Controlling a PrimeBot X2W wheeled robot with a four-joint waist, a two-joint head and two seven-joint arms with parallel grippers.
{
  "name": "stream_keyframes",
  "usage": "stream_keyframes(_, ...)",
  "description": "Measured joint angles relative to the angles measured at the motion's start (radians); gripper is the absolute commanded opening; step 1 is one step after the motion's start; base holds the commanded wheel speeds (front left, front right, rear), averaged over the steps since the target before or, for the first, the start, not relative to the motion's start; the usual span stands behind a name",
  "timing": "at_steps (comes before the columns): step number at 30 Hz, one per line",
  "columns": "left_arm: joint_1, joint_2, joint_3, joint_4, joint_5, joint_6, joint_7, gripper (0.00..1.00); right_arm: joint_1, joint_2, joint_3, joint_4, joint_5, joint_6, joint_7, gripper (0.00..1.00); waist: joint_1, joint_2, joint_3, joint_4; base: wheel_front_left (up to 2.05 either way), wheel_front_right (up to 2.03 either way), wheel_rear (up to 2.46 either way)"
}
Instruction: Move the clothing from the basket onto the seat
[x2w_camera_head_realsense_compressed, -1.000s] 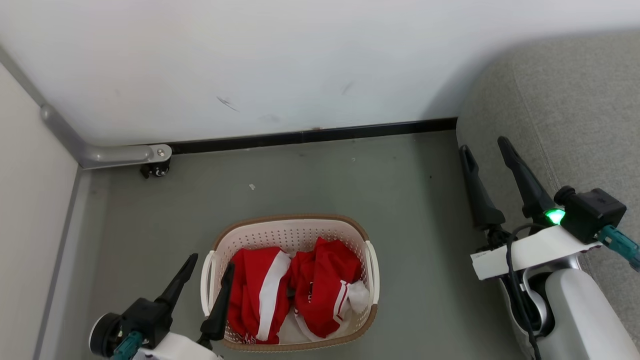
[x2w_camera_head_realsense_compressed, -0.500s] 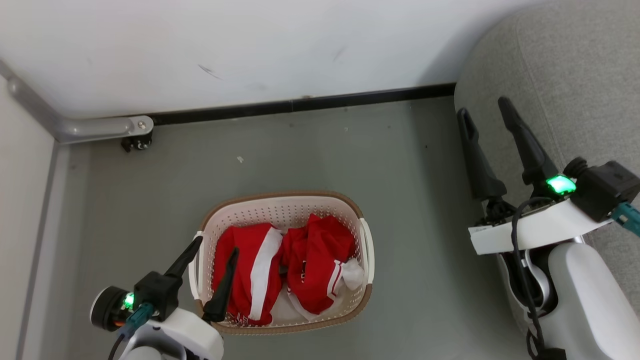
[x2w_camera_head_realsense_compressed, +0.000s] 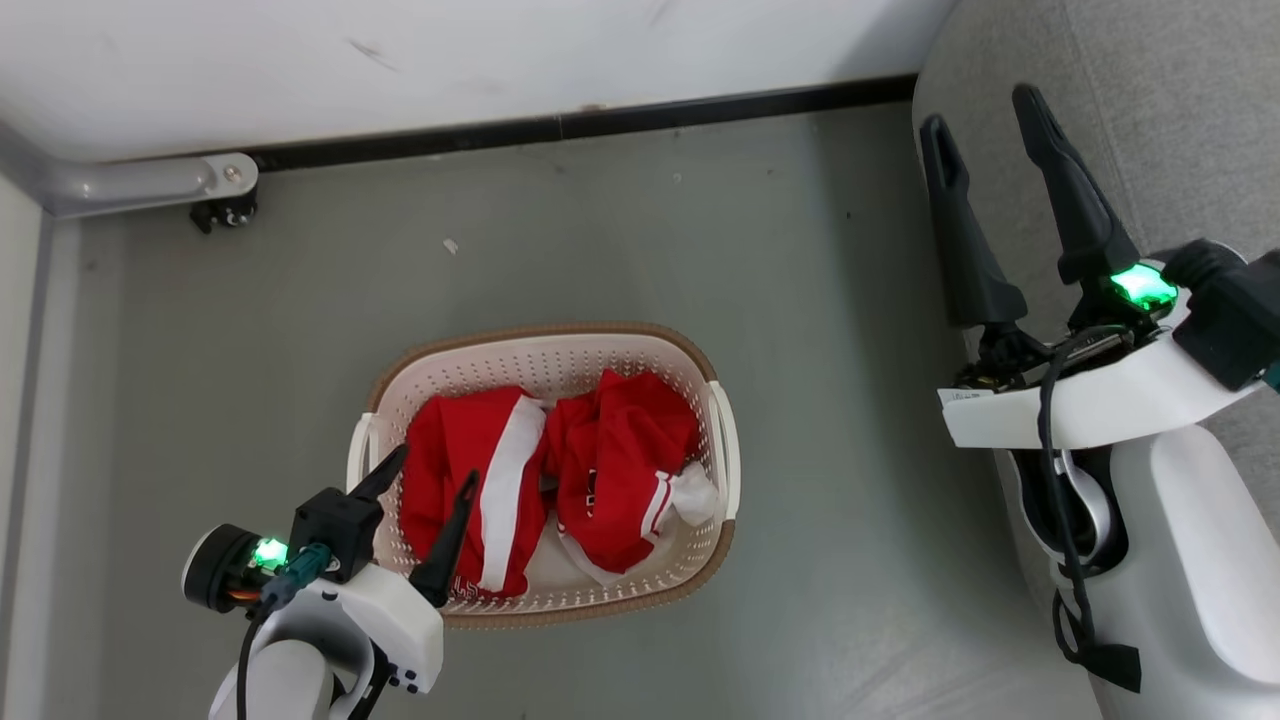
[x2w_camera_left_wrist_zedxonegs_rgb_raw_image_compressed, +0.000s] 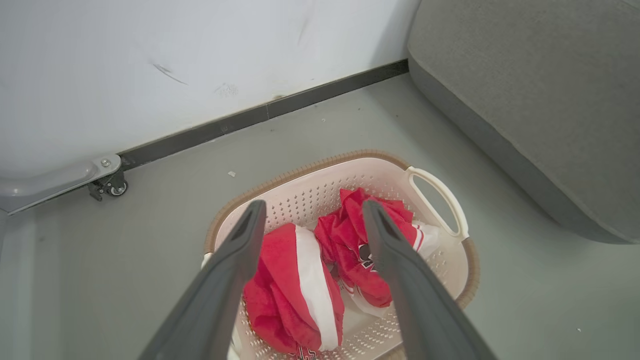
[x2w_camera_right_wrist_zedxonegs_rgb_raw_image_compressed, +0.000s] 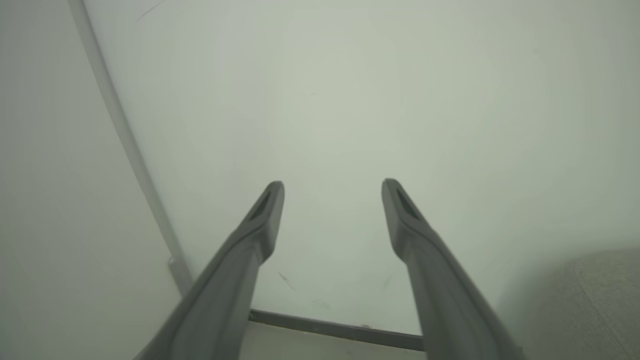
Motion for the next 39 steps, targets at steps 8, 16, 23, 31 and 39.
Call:
stream_keyframes(8, -0.053, -0.005, -0.007, 0.055, 0.002, 0.000, 0.026, 1.00, -0.045, -0.004, 0.024, -0.034, -0.005, 0.000, -0.001, 1.00, 0.0000, 0.0000, 0.062, -0.011, 0.00, 0.00, 0.00)
stream_keyframes(16, -0.110, -0.012, -0.035, 0.123, 0.038, -0.001, 0.055, 1.00, -0.087, -0.007, 0.047, -0.068, -0.005, 0.000, -0.001, 1.00, 0.0000, 0.0000, 0.129, -0.020, 0.00, 0.00, 0.00)
stream_keyframes(23, -0.160, -0.009, -0.056, 0.165, 0.062, -0.001, 0.072, 1.00, -0.109, -0.007, 0.052, -0.085, -0.001, 0.000, -0.001, 1.00, 0.0000, 0.0000, 0.179, -0.028, 0.00, 0.00, 0.00)
stream_keyframes(31, -0.212, -0.020, -0.059, 0.207, 0.062, -0.001, 0.088, 1.00, -0.149, -0.008, 0.072, -0.101, 0.004, 0.000, -0.001, 1.00, 0.0000, 0.0000, 0.225, -0.038, 0.00, 0.00, 0.00)
stream_keyframes(39, -0.267, -0.026, -0.057, 0.267, 0.069, 0.014, 0.127, 1.00, -0.201, -0.009, 0.095, -0.127, 0.004, 0.000, -0.001, 1.00, -0.0001, 0.0000, 0.271, -0.050, 0.00, 0.00, 0.00)
